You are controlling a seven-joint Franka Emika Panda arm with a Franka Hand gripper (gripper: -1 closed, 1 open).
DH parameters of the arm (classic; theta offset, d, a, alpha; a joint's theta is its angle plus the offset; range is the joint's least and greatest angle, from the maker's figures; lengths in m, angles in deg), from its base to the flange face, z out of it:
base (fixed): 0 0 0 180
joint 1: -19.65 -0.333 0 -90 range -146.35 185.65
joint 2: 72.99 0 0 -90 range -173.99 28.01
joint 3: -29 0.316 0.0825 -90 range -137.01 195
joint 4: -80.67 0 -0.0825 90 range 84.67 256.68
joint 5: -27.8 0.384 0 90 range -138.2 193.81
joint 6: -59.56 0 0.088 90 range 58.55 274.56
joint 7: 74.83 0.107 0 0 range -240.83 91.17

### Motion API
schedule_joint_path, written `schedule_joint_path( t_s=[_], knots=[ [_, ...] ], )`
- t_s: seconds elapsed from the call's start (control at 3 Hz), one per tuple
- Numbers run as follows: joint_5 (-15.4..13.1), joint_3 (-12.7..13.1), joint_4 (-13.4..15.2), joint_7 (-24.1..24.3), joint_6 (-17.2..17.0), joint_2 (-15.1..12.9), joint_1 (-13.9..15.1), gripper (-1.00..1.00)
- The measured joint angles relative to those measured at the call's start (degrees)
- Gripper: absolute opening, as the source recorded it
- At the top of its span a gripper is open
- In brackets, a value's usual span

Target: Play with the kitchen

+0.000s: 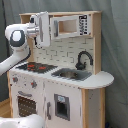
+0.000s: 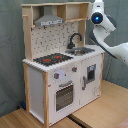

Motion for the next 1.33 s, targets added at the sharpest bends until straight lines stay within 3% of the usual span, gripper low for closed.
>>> schedule_joint_path(
  t_s=[0.67,1.0,1.33],
  knots=[
    [0.0,-2.8,8.5,-1.7,7.3,1.1,-4.7,-1.00],
    [0.3,-3.0,11.7,-1.7,12.2,1.0,-5.4,-1.00],
    [0.9,-2.1,11.6,-1.5,16.8,0.5,-5.6,-1.00]
  ],
)
